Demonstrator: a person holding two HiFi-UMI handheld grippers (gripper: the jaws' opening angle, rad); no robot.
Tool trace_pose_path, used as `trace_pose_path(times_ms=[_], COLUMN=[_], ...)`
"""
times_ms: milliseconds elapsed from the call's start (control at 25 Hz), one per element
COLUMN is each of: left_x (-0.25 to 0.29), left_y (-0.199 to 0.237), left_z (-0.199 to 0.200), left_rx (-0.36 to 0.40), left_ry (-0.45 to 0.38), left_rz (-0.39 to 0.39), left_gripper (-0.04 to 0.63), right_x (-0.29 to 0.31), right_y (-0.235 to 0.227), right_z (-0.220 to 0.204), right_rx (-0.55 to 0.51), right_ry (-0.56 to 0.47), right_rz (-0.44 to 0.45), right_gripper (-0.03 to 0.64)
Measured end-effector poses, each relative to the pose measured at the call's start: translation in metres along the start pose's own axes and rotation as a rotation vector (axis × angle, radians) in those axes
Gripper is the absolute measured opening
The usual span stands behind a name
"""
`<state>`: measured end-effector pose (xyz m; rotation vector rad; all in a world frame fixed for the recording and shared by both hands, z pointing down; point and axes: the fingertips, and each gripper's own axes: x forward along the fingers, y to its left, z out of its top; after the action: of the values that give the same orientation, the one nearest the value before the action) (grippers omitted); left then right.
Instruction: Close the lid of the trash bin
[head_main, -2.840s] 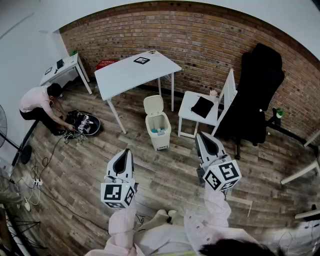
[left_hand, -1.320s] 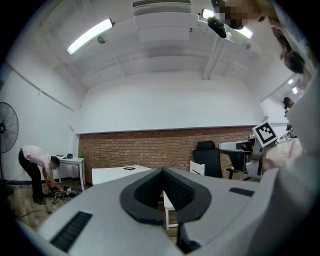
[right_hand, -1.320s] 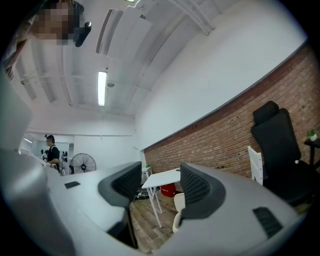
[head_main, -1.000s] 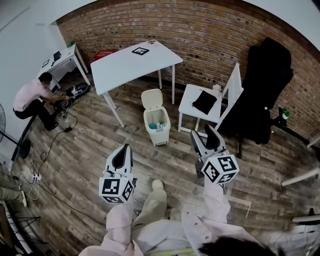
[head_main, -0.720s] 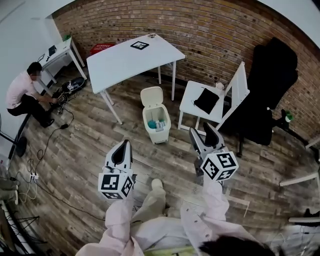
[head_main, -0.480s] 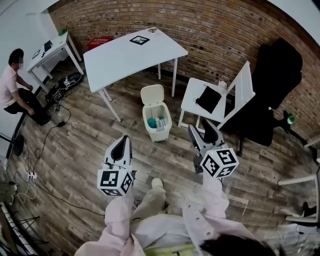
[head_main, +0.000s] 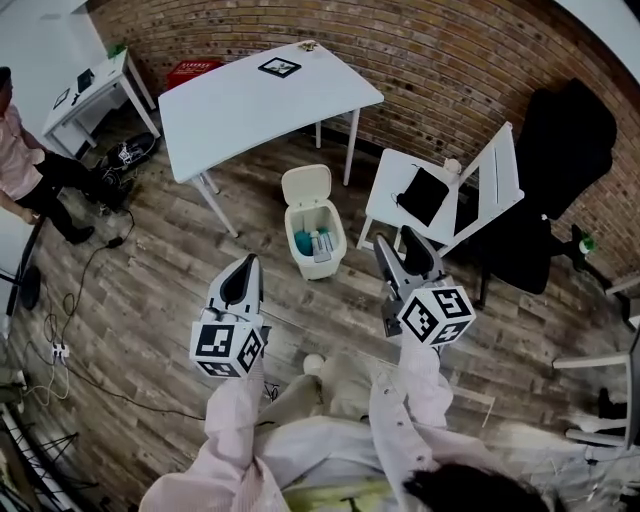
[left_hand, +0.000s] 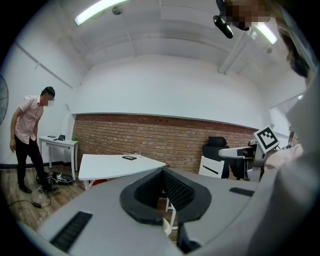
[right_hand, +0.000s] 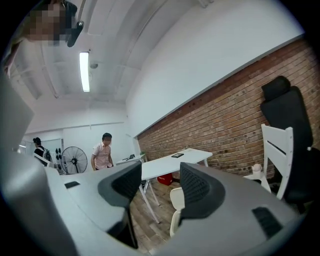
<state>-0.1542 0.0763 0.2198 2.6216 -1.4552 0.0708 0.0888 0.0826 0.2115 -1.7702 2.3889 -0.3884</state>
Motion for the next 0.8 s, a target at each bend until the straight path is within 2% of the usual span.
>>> trace_pose_path(times_ms=[240,440,600,800], left_x=[0.023,0.058,0.087,0.141], left_y=[0.012,0.018,0.035,0.055], left_z=[-0.009,-0.021,-0.026,-0.030], left_rx=[-0.030,-0.052,-0.077,-0.105], left_ry=[0.026,0.052,0.072,0.100], left_rz=[0.007,0.016,0.038,0.075], left_gripper=[-0.008,-0.008,-0.008,-0.008], right_x=[0.020,0.046,0.085,0.143], right_y=[-0.013,-0.047,-0.067,-0.095], right_z=[-0.006,-0.014,-0.015,-0.016], right_rx=[0.000,0.006,0.016,-0.006], right_ry=[0.024,0.051,0.061,0.123], right_rz=[-0.010,-0.033,-0.040,0.002], right_gripper=[0.225,0.225,0.225,0.225])
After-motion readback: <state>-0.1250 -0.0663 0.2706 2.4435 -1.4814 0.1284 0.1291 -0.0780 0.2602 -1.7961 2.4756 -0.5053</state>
